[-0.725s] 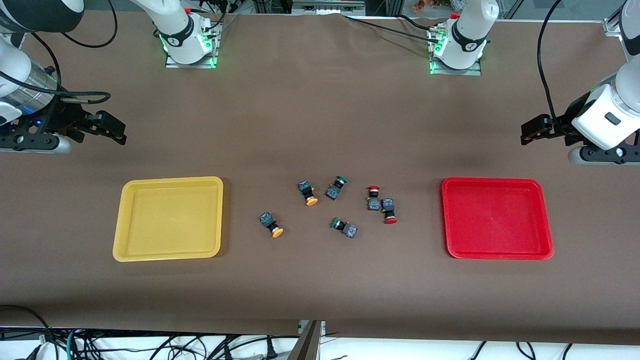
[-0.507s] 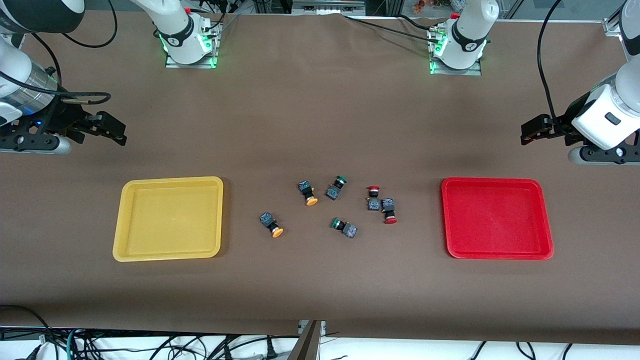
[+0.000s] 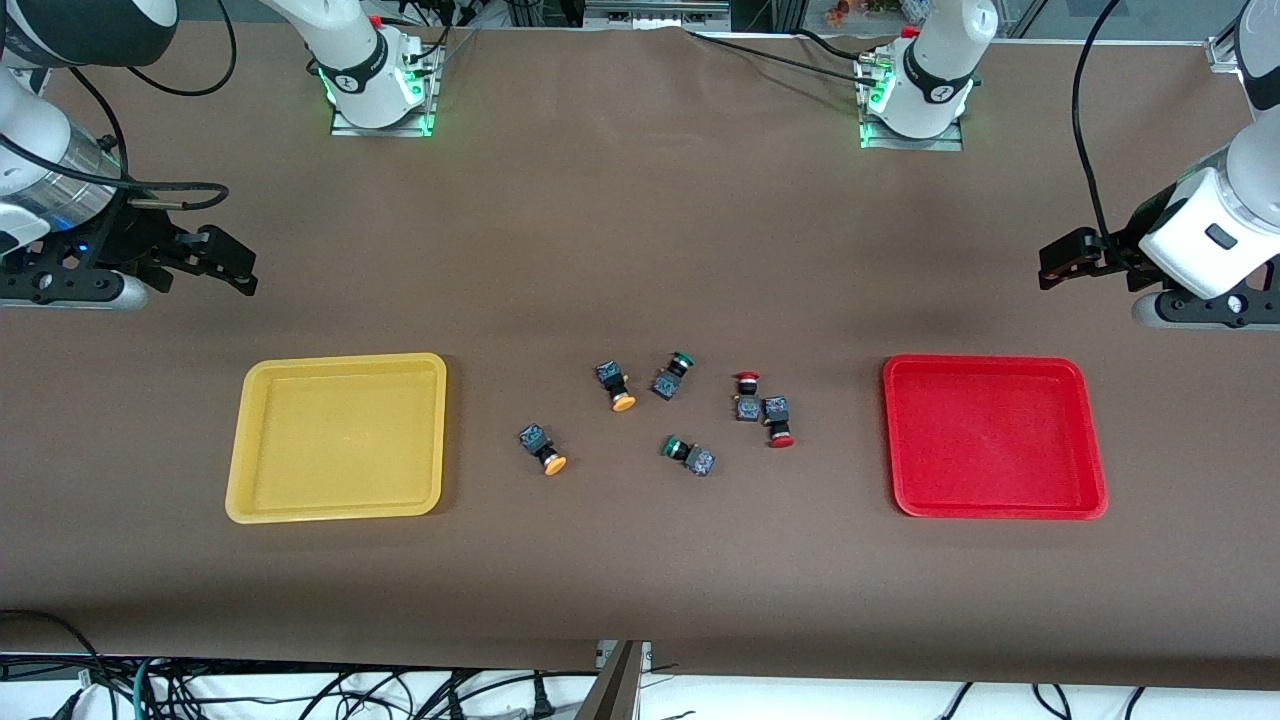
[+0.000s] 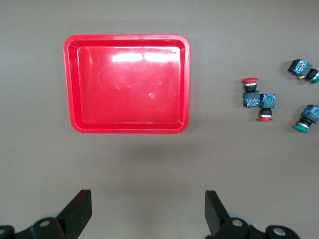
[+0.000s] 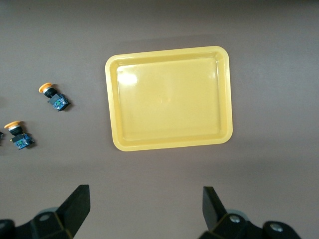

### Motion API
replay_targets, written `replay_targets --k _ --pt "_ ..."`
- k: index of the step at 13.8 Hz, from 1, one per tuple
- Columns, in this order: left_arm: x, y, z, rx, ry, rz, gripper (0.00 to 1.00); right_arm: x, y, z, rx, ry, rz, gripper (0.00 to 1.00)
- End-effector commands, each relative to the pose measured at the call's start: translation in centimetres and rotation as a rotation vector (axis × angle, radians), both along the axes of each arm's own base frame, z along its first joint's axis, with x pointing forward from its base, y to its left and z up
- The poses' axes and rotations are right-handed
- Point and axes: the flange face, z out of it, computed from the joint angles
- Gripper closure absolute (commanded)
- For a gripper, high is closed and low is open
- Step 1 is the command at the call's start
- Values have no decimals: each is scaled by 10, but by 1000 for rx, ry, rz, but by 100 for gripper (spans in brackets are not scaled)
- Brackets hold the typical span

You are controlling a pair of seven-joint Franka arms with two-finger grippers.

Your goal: Place red and yellow buttons in trays

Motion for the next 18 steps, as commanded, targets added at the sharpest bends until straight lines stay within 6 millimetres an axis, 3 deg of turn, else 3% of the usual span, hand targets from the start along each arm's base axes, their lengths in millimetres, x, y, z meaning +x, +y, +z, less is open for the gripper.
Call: replay_targets --k 1,5,6,8,12,14,18 --pt "4 -5 6 -26 -5 -6 0 -1 2 7 -9 -23 13 0" --pt "4 -6 6 -26 -5 -7 0 1 3 10 -40 -42 22 0" --pt "4 -6 5 -26 -4 -7 0 1 11 13 -37 -50 33 0" --pt "6 -6 2 -26 1 -7 0 9 22 -1 -33 -34 44 0" --pt "9 -6 -6 -26 13 -4 0 7 40 3 -33 -42 67 0" --pt "9 -19 -9 -24 13 -22 0 8 39 3 -38 -45 75 0" --pt "27 -45 -50 -46 52 -54 0 8 43 4 -38 -57 83 0"
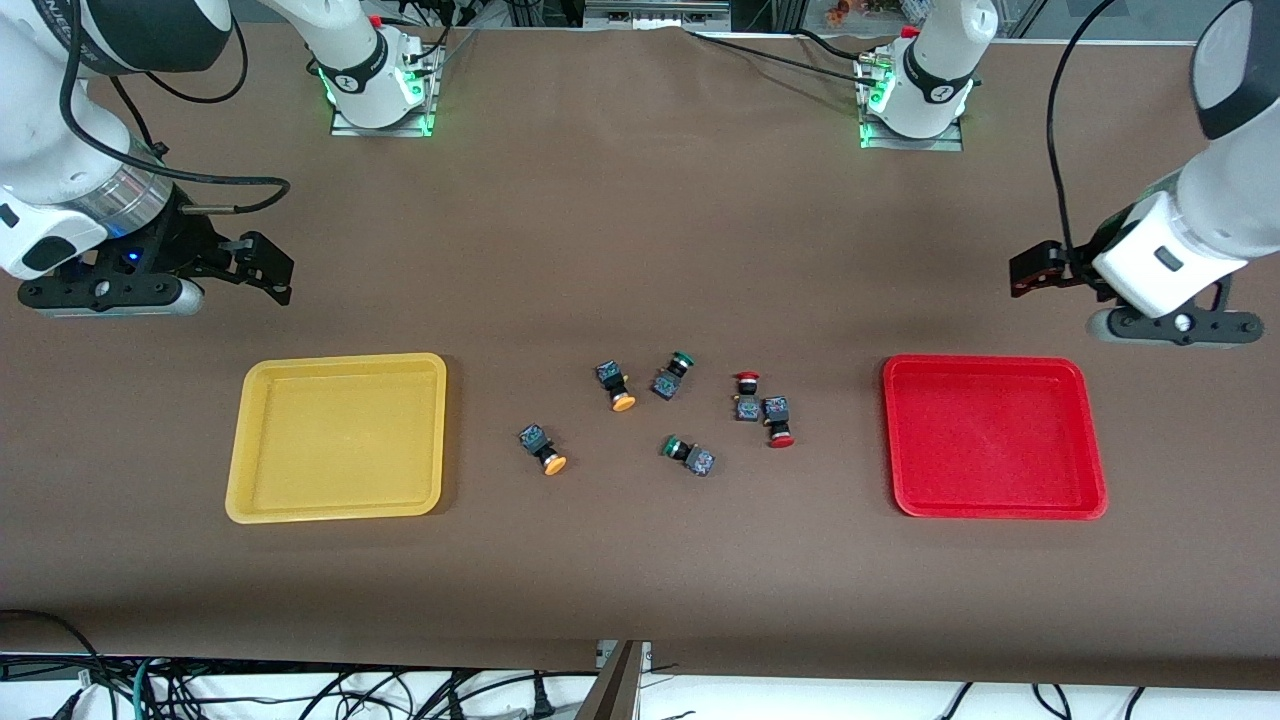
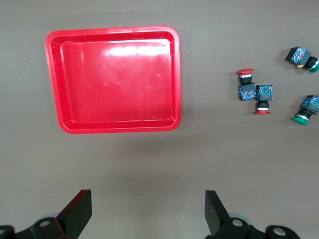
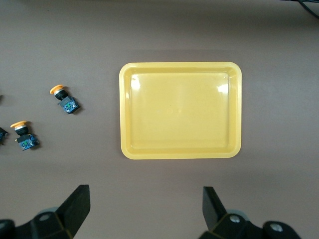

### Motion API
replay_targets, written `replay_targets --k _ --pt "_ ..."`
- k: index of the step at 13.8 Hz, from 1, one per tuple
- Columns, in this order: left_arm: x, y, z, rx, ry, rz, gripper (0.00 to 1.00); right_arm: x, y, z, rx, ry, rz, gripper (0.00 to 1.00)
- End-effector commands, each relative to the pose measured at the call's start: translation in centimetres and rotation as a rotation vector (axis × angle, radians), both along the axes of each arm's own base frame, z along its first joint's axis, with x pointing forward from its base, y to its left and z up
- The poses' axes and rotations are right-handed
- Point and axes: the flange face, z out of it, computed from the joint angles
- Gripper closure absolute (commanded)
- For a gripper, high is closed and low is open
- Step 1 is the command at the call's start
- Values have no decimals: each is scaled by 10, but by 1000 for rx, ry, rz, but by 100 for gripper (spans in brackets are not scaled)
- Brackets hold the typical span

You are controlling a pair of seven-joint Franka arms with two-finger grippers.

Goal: Place red and yellow buttons in trays
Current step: 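Reach both grippers down toward the yellow and red buttons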

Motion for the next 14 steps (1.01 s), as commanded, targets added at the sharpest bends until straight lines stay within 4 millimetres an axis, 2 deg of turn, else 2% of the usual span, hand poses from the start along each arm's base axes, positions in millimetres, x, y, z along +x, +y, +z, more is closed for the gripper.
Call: replay_targets --k 1,4,6,7,8,9,10,12,13,14 --pt "16 -25 -20 -48 3 -14 0 3 5 7 -12 -24 14 0" --pt "29 -67 -62 -37 13 47 0 3 8 7 -8 -23 20 0" --pt "37 -109 -92 -35 -16 94 0 3 13 2 -5 -13 26 0" --pt "40 -122 -110 -34 -14 107 0 15 18 -24 -8 9 27 0" --pt "45 -128 -120 -34 -27 122 0 28 32 -41 -9 23 47 0" --pt "46 -131 -122 -39 -42 129 0 24 48 -40 -9 32 57 0" --pt "46 -136 -126 -39 -39 122 0 23 55 -48 -28 48 67 0" --pt "50 -145 -143 -46 -48 137 0 34 64 -94 -48 116 84 0" --pt "51 -165 -158 -54 -64 134 0 39 77 -125 -58 148 100 0" --pt "52 -180 -177 -56 -74 143 0 49 93 -174 -67 188 116 0"
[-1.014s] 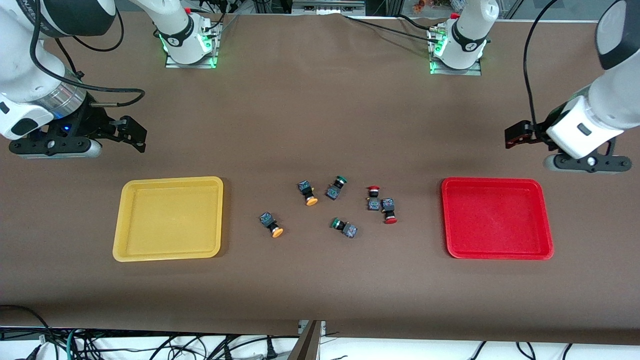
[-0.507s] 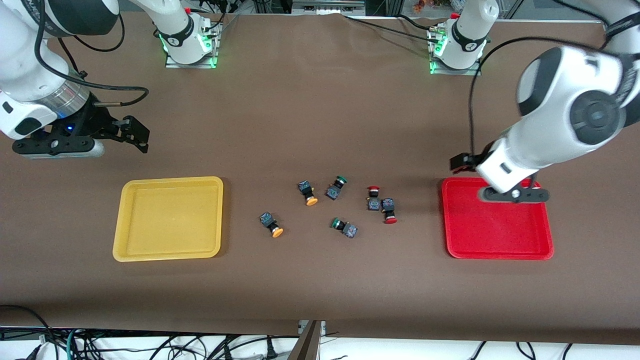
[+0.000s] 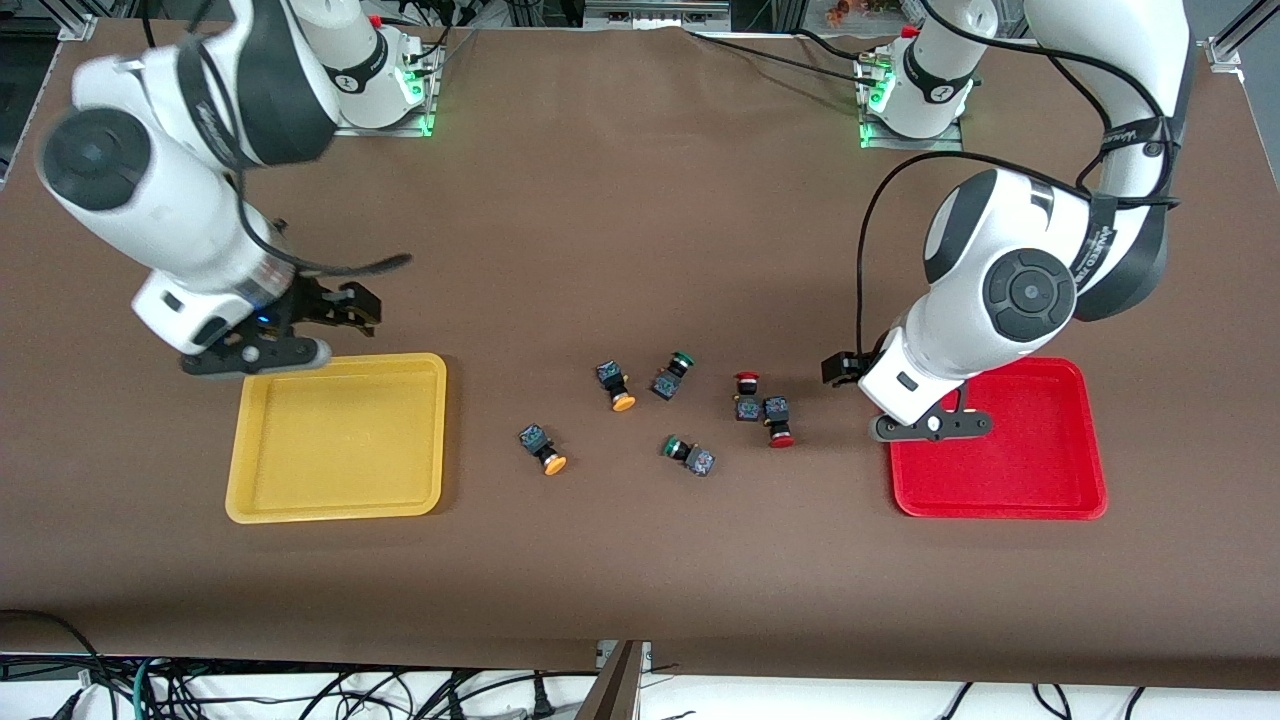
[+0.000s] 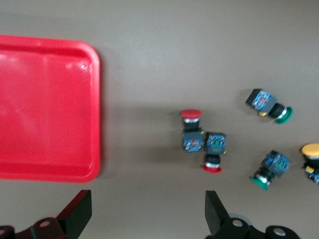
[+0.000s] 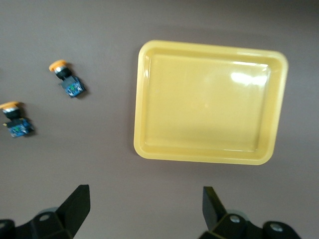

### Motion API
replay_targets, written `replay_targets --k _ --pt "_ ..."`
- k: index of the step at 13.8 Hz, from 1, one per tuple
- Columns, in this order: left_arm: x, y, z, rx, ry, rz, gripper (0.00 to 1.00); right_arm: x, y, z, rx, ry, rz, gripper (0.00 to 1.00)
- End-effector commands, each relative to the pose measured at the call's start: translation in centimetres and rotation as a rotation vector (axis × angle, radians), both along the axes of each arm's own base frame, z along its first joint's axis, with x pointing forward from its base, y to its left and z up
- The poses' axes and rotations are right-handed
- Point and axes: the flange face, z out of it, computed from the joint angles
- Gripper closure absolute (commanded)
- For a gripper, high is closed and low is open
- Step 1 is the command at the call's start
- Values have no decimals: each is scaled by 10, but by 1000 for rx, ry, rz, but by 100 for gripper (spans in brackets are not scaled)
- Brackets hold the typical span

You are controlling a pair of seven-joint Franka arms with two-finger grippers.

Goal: Place red and yellow buttons in trays
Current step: 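Reach both grippers down toward the yellow and red buttons, then close both grippers on a yellow button and a red button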

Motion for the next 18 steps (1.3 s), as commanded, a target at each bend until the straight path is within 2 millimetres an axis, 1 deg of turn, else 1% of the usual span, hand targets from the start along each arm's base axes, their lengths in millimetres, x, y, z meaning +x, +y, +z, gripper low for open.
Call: replay_targets --k 1,2,3,4,5,6,7,8,9,10,11,12,13,15,18 --pt "6 -43 -45 -22 -24 39 0 22 42 -75 -24 43 33 0" --pt "7 -50 -63 -26 -29 49 0 24 55 -94 -25 32 52 0" --pt "5 -61 -78 -26 -30 36 0 31 64 -111 -12 -3 60 0" --pt "3 -70 -90 -25 -33 24 0 38 74 -142 -3 -40 89 0" --pt "4 -73 -103 -26 -39 23 0 44 86 -176 9 -79 131 0" --pt "7 -72 -118 -25 -45 29 0 47 99 -194 32 -127 161 0" --pt "10 -69 -135 -23 -50 33 0 42 124 -211 50 -149 197 0" --pt "12 -67 -150 -18 -52 34 0 45 134 -222 59 -165 208 0" --pt "12 -66 -161 0 -63 19 0 48 141 -238 61 -158 215 0" --pt "14 -64 -169 23 -76 1 0 43 159 -250 77 -146 236 0" --pt "16 -58 -175 46 -83 -10 0 39 173 -263 91 -135 251 0" --pt "17 -57 -179 53 -88 -16 0 39 180 -270 97 -142 256 0" --pt "14 -55 -185 55 -84 -16 0 39 193 -263 109 -168 273 0" --pt "13 -55 -188 54 -83 -18 0 42 195 -275 109 -174 288 0" --pt "10 -46 -198 63 -64 -12 0 44 194 -291 106 -192 364 0"
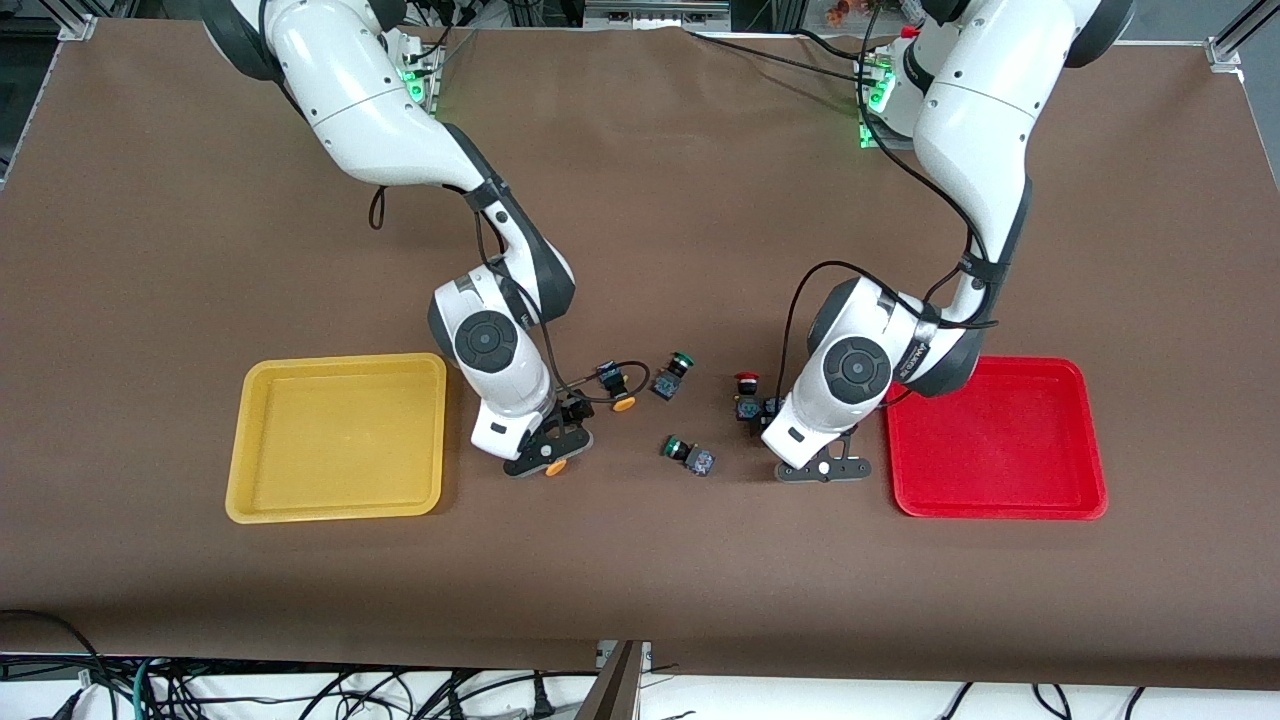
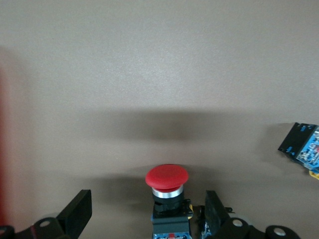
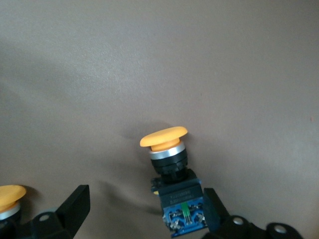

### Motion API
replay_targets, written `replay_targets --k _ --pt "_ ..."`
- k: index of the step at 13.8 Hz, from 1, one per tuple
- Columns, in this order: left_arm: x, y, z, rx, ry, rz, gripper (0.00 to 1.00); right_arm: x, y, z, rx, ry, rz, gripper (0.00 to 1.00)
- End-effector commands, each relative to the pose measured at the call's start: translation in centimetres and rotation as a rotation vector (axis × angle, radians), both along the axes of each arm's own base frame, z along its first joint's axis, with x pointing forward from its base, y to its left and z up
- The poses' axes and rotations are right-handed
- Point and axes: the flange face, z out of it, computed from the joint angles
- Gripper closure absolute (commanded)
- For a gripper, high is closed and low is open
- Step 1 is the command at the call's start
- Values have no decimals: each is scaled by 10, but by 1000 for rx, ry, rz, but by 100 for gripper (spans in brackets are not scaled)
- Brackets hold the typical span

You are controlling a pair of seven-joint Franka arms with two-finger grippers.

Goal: Place red and yellow buttons in trays
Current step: 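Close both grippers on a yellow button and a red button, then carry the yellow button to the yellow tray with the right gripper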

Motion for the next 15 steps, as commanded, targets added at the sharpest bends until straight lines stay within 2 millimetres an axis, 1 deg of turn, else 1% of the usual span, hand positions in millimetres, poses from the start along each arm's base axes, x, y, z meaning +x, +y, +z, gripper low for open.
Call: replay_targets --k 1,3,4,5,7,8,10,11,12,14,15 --pt "-5 8 -10 16 8 -3 0 5 2 -13 -4 -20 52 0" --pt "-12 8 -18 23 26 -6 0 6 0 -15 -28 -29 103 0" --pt "-18 5 -23 27 39 -12 0 7 -3 -16 -38 -32 125 0" --pt "-20 5 -24 28 44 -12 0 8 -3 -13 -37 -38 136 0" --pt "-24 4 -29 27 51 -14 0 12 -5 -4 -36 -41 132 0" --pt "-26 6 -33 26 50 -14 0 14 -9 -3 -32 -38 123 0" --pt "-32 5 -40 20 44 -16 0 14 -9 -3 -33 -39 123 1" --pt "-31 5 -38 13 45 -10 0 13 -9 -4 -36 -39 125 15" --pt "-28 7 -31 8 41 -4 0 14 -9 -2 -36 -41 126 27" --pt "-24 6 -14 -1 20 -4 0 14 -10 -2 -38 -41 127 62" --pt "-23 5 -7 -3 12 -5 0 15 -11 -2 -40 -42 127 75"
